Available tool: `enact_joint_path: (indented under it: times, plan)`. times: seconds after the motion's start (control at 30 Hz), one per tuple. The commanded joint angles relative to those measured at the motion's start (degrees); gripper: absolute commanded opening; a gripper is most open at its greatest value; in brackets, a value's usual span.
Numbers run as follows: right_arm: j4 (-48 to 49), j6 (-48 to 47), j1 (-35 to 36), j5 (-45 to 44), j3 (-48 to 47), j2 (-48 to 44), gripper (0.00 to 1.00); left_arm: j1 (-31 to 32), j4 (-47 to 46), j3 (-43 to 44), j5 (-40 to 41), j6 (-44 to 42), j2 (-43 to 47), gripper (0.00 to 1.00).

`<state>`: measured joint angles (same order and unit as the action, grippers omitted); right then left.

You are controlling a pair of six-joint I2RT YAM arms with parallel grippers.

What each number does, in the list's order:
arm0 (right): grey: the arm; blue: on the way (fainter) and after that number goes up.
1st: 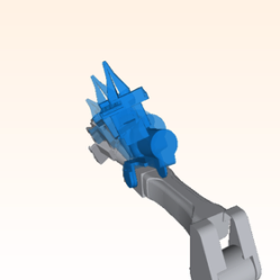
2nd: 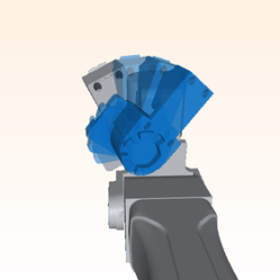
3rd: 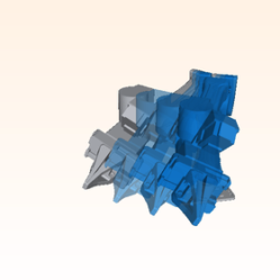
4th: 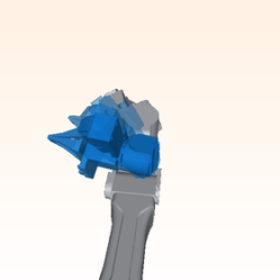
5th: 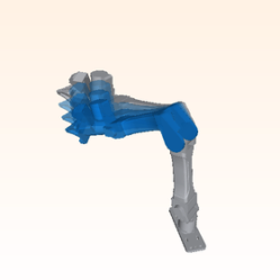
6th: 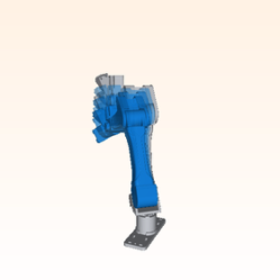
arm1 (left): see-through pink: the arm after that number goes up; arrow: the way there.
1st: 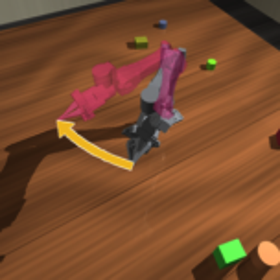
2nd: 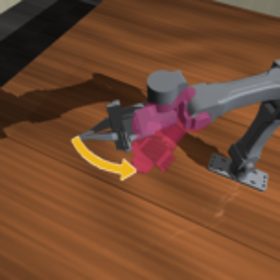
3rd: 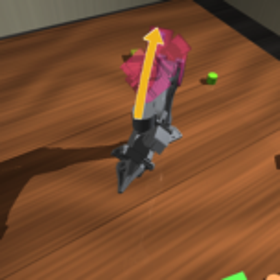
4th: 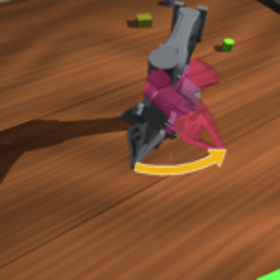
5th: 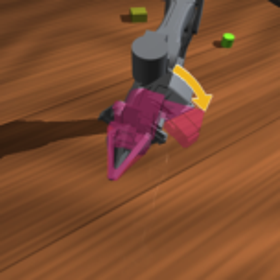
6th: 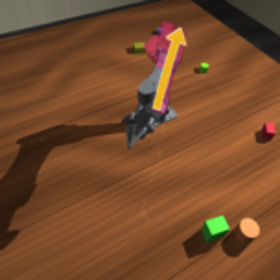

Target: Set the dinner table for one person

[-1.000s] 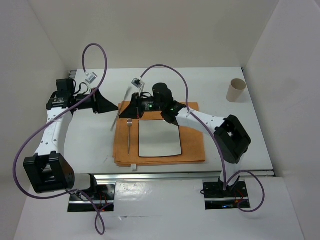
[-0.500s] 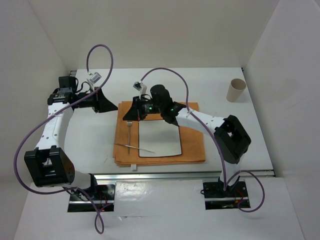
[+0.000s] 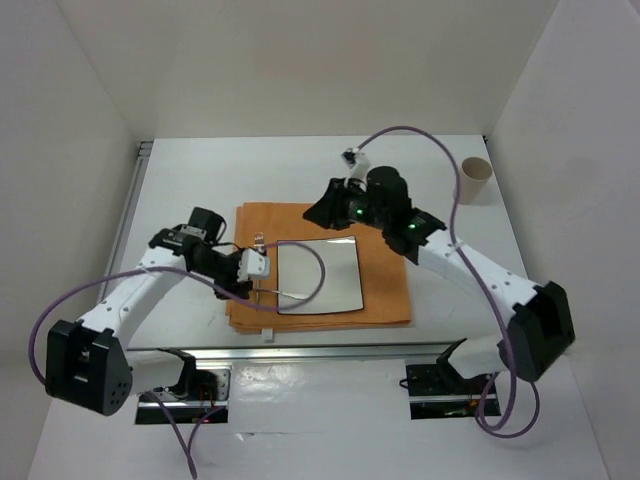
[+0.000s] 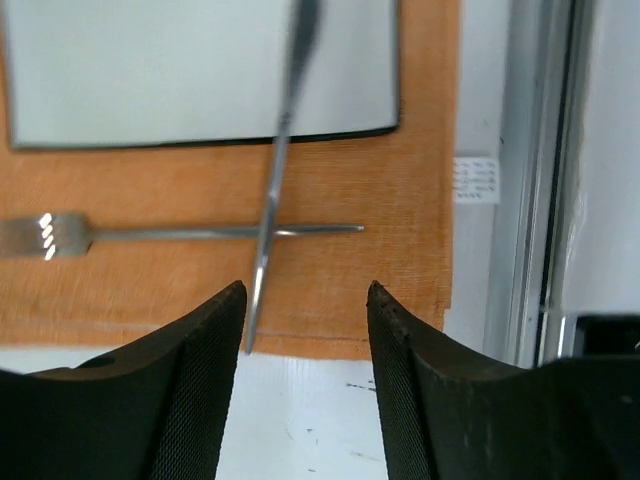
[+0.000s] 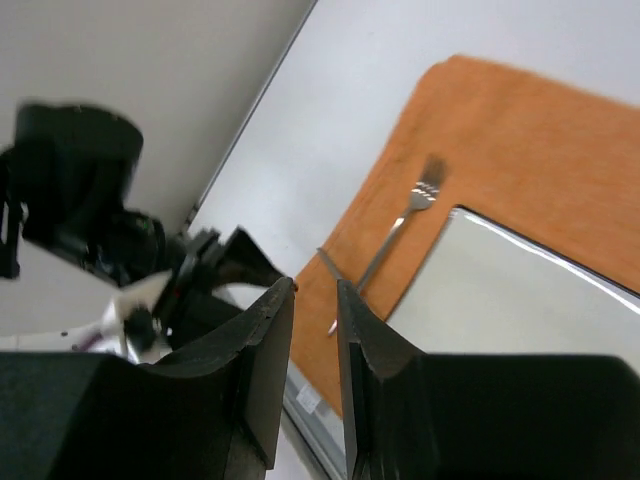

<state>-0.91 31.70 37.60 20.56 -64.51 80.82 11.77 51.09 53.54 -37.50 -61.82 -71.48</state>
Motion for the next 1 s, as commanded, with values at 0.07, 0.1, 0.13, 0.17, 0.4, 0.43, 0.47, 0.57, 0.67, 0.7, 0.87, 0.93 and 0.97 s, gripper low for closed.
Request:
enact_joint_path:
  times: [0.07, 0.1, 0.13, 0.17, 0.4, 0.43, 0.47, 0.57, 0.67, 0.7, 0.87, 0.93, 0.97]
  plan:
    - [-7.78, 0.55, -6.22, -7.11, 6.14, -12.93, 0.32, 8.26, -9.8, -1.97, 7.35, -12.79, -3.29, 0.59]
    - [-8.66, 0.55, -6.84, -7.63, 6.76, -14.36, 0.32, 8.97, -8.74, -1.16, 7.35, -13.32, -5.49, 0.59]
    - [-9.46, 0.55, -7.37, -8.51, 7.29, -15.68, 0.32, 10.1, -8.73, -0.55, 9.61, -12.11, -9.08, 0.59]
    - [-11.2, 0.55, -8.15, -9.3, 7.82, -18.21, 0.32, 12.46, -8.73, -0.02, 10.16, -12.09, -10.42, 0.59]
    - [-15.52, 1.69, -9.3, -13.88, 10.02, -25.79, 0.32, 18.55, -12.77, 1.21, 13.06, -9.11, -16.75, 0.56]
    - [-16.4, 1.69, -9.3, -14.57, 10.02, -25.8, 0.32, 18.55, -12.77, 1.74, 13.76, -9.11, -17.46, 0.56]
    - [-16.93, 1.17, -9.3, -15.36, 9.41, -26.41, 0.32, 18.55, -12.77, 1.74, 14.29, -7.97, -17.98, 0.56]
    - [-17.55, -0.14, -9.3, -15.9, 8.27, -26.41, 0.32, 19.08, -12.77, 2.27, 15.61, -7.44, -20.01, 0.52]
    - [-17.55, -1.37, -9.3, -16.51, 7.73, -26.41, 0.32, 19.08, -12.25, 3.68, 16.75, -6.12, -21.76, 0.37]
    - [-17.55, -1.38, -9.3, -15.99, 7.12, -26.41, 0.32, 19.08, -12.24, 3.68, 16.75, -6.12, -21.77, 0.34]
    - [-17.55, -2.0, -9.3, -15.99, 6.59, -25.88, 0.32, 19.08, -10.84, 5.43, 15.44, -3.4, -22.3, 0.13]
    - [-17.55, -2.0, -9.3, -15.99, 6.59, -25.88, 0.32, 19.08, -7.68, 7.62, 13.42, -1.56, -24.22, 0.1]
    - [-17.55, -2.0, -9.3, -15.99, 6.59, -26.49, 0.32, 19.08, -6.72, 8.33, 12.89, -0.85, -24.23, 0.08]
